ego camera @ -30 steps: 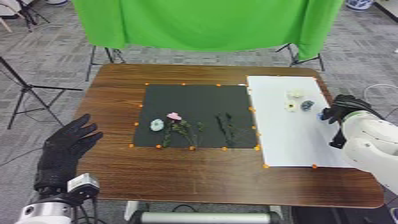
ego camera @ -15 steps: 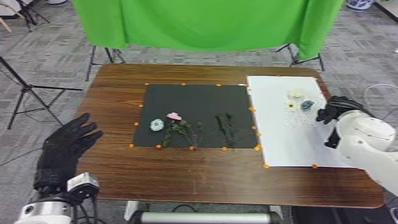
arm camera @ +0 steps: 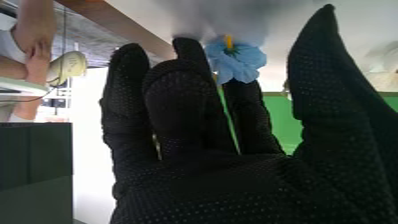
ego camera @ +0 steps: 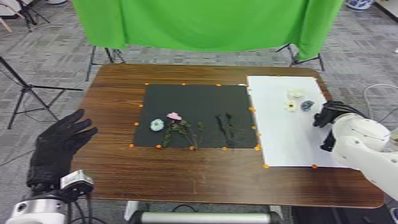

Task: Arrange flowers

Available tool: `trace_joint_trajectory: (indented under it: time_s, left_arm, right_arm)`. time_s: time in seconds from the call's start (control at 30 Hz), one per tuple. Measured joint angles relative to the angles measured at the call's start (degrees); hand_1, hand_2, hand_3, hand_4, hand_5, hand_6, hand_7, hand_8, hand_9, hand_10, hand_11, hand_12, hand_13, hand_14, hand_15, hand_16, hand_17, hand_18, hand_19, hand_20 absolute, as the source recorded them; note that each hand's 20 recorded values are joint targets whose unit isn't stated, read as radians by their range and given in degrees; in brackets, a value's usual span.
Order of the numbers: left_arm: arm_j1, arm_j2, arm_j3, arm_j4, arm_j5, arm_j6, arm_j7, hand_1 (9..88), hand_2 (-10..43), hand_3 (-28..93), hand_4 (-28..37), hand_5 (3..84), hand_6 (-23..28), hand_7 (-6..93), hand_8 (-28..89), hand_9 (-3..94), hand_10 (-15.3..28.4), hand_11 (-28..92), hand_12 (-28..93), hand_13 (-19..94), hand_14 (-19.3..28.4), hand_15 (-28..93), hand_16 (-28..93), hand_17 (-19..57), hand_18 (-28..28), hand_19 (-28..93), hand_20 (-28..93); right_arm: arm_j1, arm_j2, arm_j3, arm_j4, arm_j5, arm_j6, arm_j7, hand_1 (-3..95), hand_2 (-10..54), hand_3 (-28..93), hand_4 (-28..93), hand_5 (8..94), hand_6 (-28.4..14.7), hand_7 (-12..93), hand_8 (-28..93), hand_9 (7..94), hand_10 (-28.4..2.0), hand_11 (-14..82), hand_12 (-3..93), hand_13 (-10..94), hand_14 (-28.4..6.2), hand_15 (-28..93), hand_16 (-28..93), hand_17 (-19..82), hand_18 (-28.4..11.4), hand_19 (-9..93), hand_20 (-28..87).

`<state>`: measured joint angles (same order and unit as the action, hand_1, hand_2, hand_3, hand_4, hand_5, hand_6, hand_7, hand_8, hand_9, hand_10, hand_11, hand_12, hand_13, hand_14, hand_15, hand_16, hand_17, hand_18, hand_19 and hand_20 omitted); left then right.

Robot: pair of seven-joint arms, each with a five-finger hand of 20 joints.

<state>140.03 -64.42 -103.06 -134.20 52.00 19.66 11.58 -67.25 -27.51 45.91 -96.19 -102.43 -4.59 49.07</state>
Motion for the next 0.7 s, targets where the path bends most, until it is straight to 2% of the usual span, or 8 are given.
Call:
trace_joint_trajectory:
  time_s: [0.1,0.17,0.27,0.4,0.5,0.7]
  left_arm:
    - [0.1,-0.06,-0.41,0.00,-0.03,-0.20,0.08,25.0,5.6,83,-20.2,40.4,10.9,15.7,-11,36.0,19.5,28,8,28,26.7,54,-12,-8.9,22.8,61,0]
    - [0.2,-0.09,-0.46,0.00,-0.05,-0.27,0.12,24.9,5.5,83,-20.1,40.4,10.9,15.6,-11,36.0,19.5,28,8,28,26.7,54,-12,-8.9,22.8,61,0]
    - [0.3,-0.13,-0.44,0.00,-0.11,-0.28,0.16,25.0,5.5,83,-20.1,40.4,10.9,15.5,-10,36.1,19.5,28,9,28,26.7,54,-11,-8.9,22.8,61,0]
    - [0.3,-0.24,-0.37,0.01,-0.17,-0.28,0.17,24.9,5.5,83,-20.1,40.4,11.0,15.4,-10,36.2,19.5,28,9,28,26.7,54,-11,-8.9,22.7,61,0]
    - [0.5,-0.29,-0.37,0.01,-0.21,-0.28,0.17,25.0,5.5,83,-20.1,40.5,10.9,15.3,-10,36.3,19.5,28,9,28,26.7,54,-11,-8.9,22.7,61,0]
    - [1.0,-0.36,-0.47,-0.01,-0.36,-0.19,0.29,24.8,5.5,83,-20.1,40.5,11.0,15.7,-10,36.2,19.6,28,9,28,26.7,54,-11,-9.0,22.8,61,0]
  right_arm:
    - [1.4,0.1,-1.7,0.5,0.0,1.3,0.0,36.1,-4.2,88,-28,56.0,1.2,24,-17,65.8,-9.7,15.8,12.1,76,-5.9,83,11,36,-19.9,93,9]
    - [3.0,0.4,-4.2,0.8,-0.5,3.2,0.0,40.2,-6.0,84,-28,61.1,2.1,27,-11,72.4,-8.8,17.4,12.6,78,-4.7,82,12,38,-19.0,93,9]
    - [5.8,1.2,-9.7,1.2,-2.4,8.1,-0.1,47.5,-8.9,79,-28,70.0,3.5,31,-6,83.2,-6.8,12.4,21.0,81,-3.2,81,14,40,-18.0,93,9]
    - [9.3,2.2,-17.5,1.8,-5.4,15.5,-0.1,52.5,-9.5,78,-28,76.5,4.1,31,-4,91.3,-6.1,10.3,26.9,84,-2.2,80,15,41,-17.1,93,9]
    - [10.5,2.6,-20.4,1.9,-6.7,18.3,-0.1,53.6,-9.5,78,-28,78.3,3.6,30,-3,92.9,-5.9,11.6,28.7,85,-1.9,80,15,41,-16.9,93,9]
    - [10.5,2.6,-19.8,0.3,-8.6,19.4,-0.1,54.8,-9.5,79,-28,79.2,3.3,28,-2,93.5,-6.2,11.4,29.9,85,-1.8,80,16,42,-16.6,93,8]
